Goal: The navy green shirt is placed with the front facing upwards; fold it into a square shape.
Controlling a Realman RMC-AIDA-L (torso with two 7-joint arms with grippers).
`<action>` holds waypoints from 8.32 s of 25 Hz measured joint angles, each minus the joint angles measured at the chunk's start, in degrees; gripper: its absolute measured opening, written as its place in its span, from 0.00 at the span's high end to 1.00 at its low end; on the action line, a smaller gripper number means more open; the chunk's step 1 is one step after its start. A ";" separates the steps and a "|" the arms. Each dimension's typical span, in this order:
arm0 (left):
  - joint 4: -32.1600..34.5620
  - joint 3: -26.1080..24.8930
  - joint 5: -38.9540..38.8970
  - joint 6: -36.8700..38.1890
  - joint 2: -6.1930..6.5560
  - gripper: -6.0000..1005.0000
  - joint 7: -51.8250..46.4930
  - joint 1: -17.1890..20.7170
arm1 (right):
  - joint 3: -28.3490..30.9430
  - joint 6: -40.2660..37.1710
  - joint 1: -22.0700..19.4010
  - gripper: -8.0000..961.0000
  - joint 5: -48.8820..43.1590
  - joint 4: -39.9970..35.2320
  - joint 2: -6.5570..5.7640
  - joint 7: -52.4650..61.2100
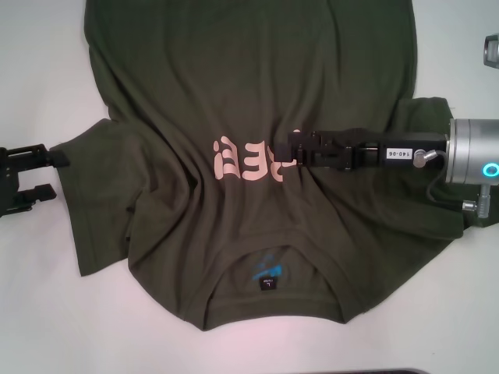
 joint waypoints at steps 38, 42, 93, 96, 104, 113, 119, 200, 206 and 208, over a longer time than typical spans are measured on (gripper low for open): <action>3.60 0.34 1.40 -3.99 -0.91 0.30 -0.09 -1.60 | 0.10 0.62 -0.76 0.24 0.17 -0.46 0.00 -0.08; 3.60 1.11 1.40 -3.98 -1.03 0.30 -0.12 -2.08 | 0.11 0.62 -0.87 0.24 0.17 -0.46 -0.07 -0.08; -3.01 -1.93 2.78 4.86 4.89 0.98 -4.28 -3.90 | 1.25 0.47 -1.82 0.24 0.00 -0.02 -0.62 0.70; -3.08 -2.36 3.16 4.99 5.90 0.98 -4.73 -3.83 | 1.18 0.55 -1.62 0.24 0.01 0.05 -0.62 0.73; -3.04 -3.29 3.72 5.74 7.18 0.98 -4.86 -4.75 | 0.93 0.61 -1.22 0.24 -0.06 -0.02 -0.62 1.37; -4.48 -3.50 3.77 7.42 8.70 0.97 -6.46 -5.25 | 0.86 0.62 -1.13 0.24 -0.09 -0.17 -0.70 1.41; -4.11 -3.52 3.02 11.89 7.97 0.97 -6.37 -6.61 | 0.81 0.62 -1.13 0.24 -0.09 -0.12 -0.70 1.41; -13.54 14.45 -2.56 2.53 -7.01 0.24 -8.19 -14.37 | 0.72 3.69 -0.68 0.24 -1.75 0.09 -1.50 3.69; -21.25 18.02 4.32 2.25 -8.06 0.25 -13.35 -14.64 | 0.72 4.43 -0.59 0.24 -1.91 0.09 -1.65 3.69; -21.78 17.93 4.81 2.23 -8.22 0.25 -13.52 -14.65 | 0.74 4.46 -0.60 0.24 -2.02 0.09 -1.65 3.69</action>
